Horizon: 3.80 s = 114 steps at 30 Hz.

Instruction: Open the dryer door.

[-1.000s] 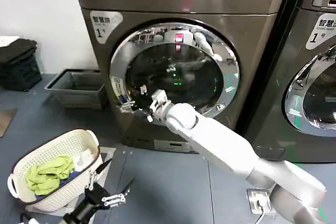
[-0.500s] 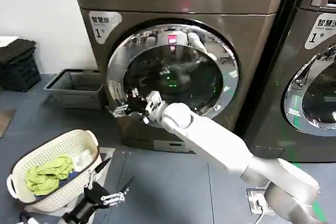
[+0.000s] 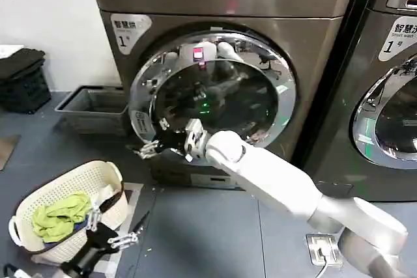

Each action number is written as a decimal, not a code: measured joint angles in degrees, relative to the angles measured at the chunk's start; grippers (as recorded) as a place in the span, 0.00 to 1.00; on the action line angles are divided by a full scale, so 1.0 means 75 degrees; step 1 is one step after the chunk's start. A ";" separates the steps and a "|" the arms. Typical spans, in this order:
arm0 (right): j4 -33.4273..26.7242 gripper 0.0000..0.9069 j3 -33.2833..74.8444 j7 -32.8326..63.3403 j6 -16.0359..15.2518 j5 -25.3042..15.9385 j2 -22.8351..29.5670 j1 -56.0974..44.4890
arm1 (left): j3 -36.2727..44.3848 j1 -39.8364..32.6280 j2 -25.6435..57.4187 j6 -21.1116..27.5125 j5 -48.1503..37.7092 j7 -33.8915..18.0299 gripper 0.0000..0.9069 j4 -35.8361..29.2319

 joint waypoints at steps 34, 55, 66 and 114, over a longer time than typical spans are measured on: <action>0.2584 1.00 -0.0397 -0.1244 0.0744 0.0142 -0.1945 -0.0411 | -0.1427 -0.1570 0.1577 0.0462 -0.1477 -0.0093 1.00 0.1451; 0.3859 1.00 0.0216 -0.2837 0.1559 0.0090 -0.3522 -0.1329 | 0.0190 -0.3196 0.2570 0.0692 -0.1555 0.0005 1.00 0.2240; 0.4268 1.00 0.1100 -0.3705 0.1769 0.0073 -0.4259 -0.2275 | 0.1782 -0.4241 0.3105 0.0816 -0.1498 0.0222 1.00 0.1933; 0.4991 1.00 1.3894 -0.2821 0.3312 -0.0265 -0.2016 -1.4071 | 0.5731 -0.6157 0.2826 0.0564 -0.0842 0.0623 1.00 0.1870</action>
